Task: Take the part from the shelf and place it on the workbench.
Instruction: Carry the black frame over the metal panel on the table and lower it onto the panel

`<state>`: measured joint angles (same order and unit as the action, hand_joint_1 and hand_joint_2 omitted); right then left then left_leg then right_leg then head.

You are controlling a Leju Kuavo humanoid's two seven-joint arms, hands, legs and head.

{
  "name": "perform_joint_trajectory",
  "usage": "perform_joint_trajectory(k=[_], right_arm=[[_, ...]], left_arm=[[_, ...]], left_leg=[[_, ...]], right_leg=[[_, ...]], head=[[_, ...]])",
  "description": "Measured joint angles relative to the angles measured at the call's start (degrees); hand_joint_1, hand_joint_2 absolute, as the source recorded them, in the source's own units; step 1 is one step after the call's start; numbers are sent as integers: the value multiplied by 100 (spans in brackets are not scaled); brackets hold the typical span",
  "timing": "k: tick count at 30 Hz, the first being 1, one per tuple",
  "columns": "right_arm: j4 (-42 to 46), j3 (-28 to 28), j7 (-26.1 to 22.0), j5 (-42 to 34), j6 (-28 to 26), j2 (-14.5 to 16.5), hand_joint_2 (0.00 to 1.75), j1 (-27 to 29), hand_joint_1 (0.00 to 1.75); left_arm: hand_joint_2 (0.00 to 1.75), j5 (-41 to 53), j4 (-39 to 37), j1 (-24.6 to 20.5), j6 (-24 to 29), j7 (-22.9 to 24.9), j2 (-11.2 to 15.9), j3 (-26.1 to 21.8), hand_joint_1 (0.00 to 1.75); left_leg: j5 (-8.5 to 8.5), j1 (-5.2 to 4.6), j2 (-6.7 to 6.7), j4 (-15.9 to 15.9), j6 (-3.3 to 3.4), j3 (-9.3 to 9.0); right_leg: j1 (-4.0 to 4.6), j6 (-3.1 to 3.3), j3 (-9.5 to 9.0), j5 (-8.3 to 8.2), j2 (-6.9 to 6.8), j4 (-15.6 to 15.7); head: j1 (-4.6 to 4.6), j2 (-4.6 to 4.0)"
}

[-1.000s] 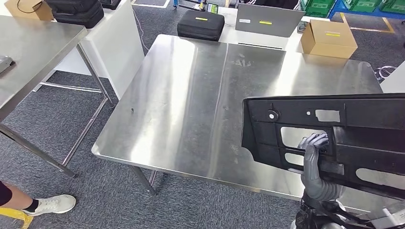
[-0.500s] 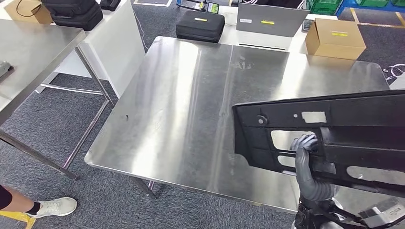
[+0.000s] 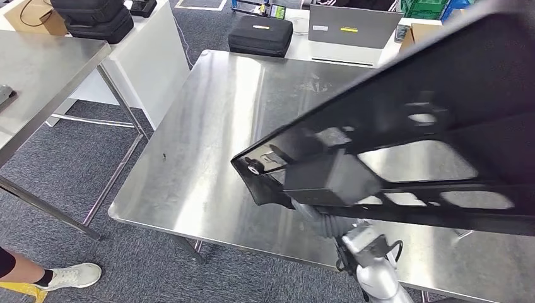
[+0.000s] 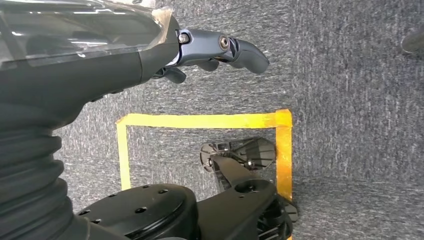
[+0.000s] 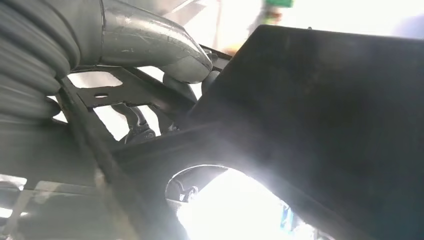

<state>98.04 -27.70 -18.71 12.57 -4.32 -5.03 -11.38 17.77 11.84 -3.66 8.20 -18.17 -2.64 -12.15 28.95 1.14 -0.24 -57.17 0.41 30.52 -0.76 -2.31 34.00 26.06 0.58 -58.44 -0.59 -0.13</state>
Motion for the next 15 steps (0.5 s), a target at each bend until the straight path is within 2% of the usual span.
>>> perform_joint_trajectory(k=[7,10,15], right_arm=[[-595,-448,218,510,-242,16,175,-533,166],[-1011,-674,489,1079,-517,93,175,-928,166],[-1956,-1073,949,2311,-1052,392,175,-1760,166]], left_arm=[[175,-11,22,-16,-39,-5,-12,15,0],[175,-35,29,-27,-50,-22,-19,15,0],[175,-58,61,-47,-62,-81,-33,17,0]], left_leg=[[-1,-15,-3,-3,-1,10],[-1,-16,-1,-5,-1,16],[-2,-14,-1,-4,1,22]], right_leg=[[-16,-2,1,-1,-4,6],[-17,-4,11,-3,-2,7],[-16,-5,22,-2,-1,8]], head=[[-1,0],[-2,0],[-1,0]])
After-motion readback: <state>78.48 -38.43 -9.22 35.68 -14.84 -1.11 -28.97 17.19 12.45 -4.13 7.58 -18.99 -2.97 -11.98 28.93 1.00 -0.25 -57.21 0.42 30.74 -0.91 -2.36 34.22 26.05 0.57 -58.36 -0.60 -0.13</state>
